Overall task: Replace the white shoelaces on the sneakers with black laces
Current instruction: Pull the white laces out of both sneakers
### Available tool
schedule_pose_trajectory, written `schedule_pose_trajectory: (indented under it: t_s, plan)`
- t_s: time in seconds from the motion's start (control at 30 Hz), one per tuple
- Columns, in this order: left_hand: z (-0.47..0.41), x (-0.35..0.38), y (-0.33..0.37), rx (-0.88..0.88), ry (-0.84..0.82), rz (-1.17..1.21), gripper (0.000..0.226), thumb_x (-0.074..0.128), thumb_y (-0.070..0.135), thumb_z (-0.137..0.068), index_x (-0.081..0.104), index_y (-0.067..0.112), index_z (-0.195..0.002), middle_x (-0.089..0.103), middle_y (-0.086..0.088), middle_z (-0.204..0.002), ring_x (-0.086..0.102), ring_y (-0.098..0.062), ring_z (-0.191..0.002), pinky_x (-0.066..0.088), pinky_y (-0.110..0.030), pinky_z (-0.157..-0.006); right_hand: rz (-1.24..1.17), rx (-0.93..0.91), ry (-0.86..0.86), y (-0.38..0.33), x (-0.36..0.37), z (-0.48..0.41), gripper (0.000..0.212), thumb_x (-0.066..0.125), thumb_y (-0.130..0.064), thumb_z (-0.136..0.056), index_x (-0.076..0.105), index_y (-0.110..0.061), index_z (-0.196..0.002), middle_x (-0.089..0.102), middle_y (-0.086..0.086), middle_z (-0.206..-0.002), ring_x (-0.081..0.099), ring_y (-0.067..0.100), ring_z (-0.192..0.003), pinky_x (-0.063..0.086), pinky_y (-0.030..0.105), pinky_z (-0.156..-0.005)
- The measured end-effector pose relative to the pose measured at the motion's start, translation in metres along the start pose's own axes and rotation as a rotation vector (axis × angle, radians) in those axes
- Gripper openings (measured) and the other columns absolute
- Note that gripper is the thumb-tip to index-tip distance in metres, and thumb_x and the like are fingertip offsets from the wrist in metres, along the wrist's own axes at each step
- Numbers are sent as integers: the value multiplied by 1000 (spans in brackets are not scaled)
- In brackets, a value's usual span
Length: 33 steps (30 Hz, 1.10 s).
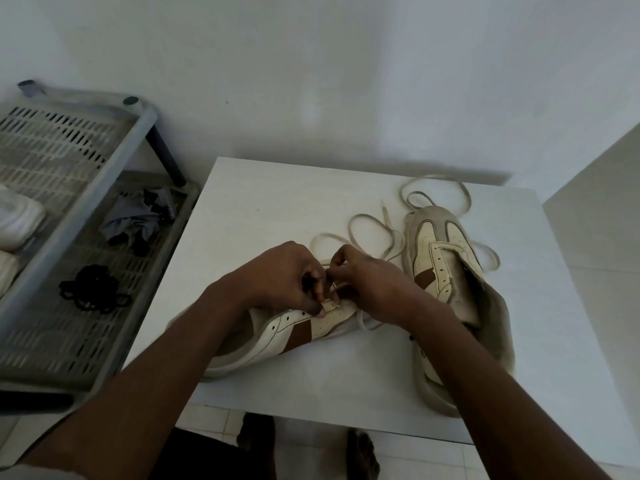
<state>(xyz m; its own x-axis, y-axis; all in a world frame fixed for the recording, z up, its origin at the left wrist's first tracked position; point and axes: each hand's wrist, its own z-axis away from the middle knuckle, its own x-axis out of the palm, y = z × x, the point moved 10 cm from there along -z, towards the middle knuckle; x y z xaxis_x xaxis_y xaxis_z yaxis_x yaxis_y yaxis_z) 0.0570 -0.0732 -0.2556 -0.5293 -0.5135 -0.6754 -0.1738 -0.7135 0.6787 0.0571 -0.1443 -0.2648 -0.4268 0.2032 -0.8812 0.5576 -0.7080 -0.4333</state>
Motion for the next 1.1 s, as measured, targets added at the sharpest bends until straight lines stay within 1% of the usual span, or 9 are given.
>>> schedule_pose_trajectory:
  t_s: [0.1, 0.27, 0.4, 0.53, 0.67, 0.77, 0.83, 0.93, 1.1]
  plan:
    - [1, 1, 0, -1, -14, 35, 27, 87, 15, -63, 65, 29, -58, 62, 20, -56, 57, 1, -55, 42, -13, -58, 12, 51, 43, 7, -4, 0, 21, 60, -24, -92, 61, -24, -113, 49, -2, -113, 57, 17, -94, 40, 29, -69]
    - [0, 2, 0, -18, -32, 85, 24, 87, 12, -64, 67, 25, -60, 69, 10, -65, 60, 1, -60, 45, -14, -62, 64, 46, 145, 4, -9, 1, 17, 53, -20, -94, 59, -22, -110, 50, -3, -107, 54, 17, -81, 34, 28, -60]
    - [1, 2, 0, -22, -42, 101, 27, 88, 12, -63, 66, 27, -59, 70, 7, -66, 65, -10, -64, 50, -24, -66, 37, 132, 385, 2, -22, 5, 12, 49, -13, -92, 52, -18, -102, 49, -2, -97, 52, 23, -67, 24, 28, -50]
    - [3, 13, 3, -14, -115, 89, 17, 87, 13, -65, 70, 17, -65, 71, 5, -68, 67, -12, -67, 51, -24, -68, -162, 249, 750, 18, -64, 21, 4, 51, -12, -94, 51, -16, -96, 55, -1, -95, 56, 18, -68, 42, 33, -54]
    - [2, 10, -1, -34, -84, 62, 16, 87, 17, -66, 71, 16, -68, 70, 5, -66, 64, -8, -62, 49, -21, -64, -492, 355, 936, 53, -93, 44, 11, 59, -8, -92, 55, -18, -92, 62, -10, -92, 58, 3, -69, 46, 28, -63]
    - [2, 10, -1, -51, -88, 51, 16, 86, 17, -66, 71, 15, -68, 67, 10, -61, 59, 1, -57, 45, -13, -59, -655, 382, 1082, 73, -118, 67, 20, 56, -7, -91, 55, -26, -86, 67, -10, -88, 65, 9, -76, 50, 25, -66]
    - [2, 10, -3, -60, -84, 45, 17, 86, 17, -67, 69, 18, -69, 66, 11, -60, 58, 1, -56, 45, -16, -60, -664, 410, 1155, 84, -128, 79, 21, 57, -12, -92, 54, -31, -84, 68, -7, -87, 68, 14, -80, 54, 27, -69]
    - [2, 4, -7, -62, -32, 25, 19, 82, 13, -67, 65, 21, -68, 61, 14, -56, 55, 1, -53, 44, -16, -59, -636, 456, 1172, 94, -130, 88, 16, 58, -11, -91, 57, -26, -86, 69, -9, -86, 69, 9, -81, 57, 43, -76]
    - [0, -15, -16, -95, 102, -21, 19, 77, 11, -66, 62, 23, -65, 60, 11, -56, 54, -3, -53, 48, -29, -61, -666, 415, 1289, 99, -144, 108, 14, 56, -1, -89, 59, -15, -89, 69, -4, -78, 67, 10, -68, 58, 33, -69]
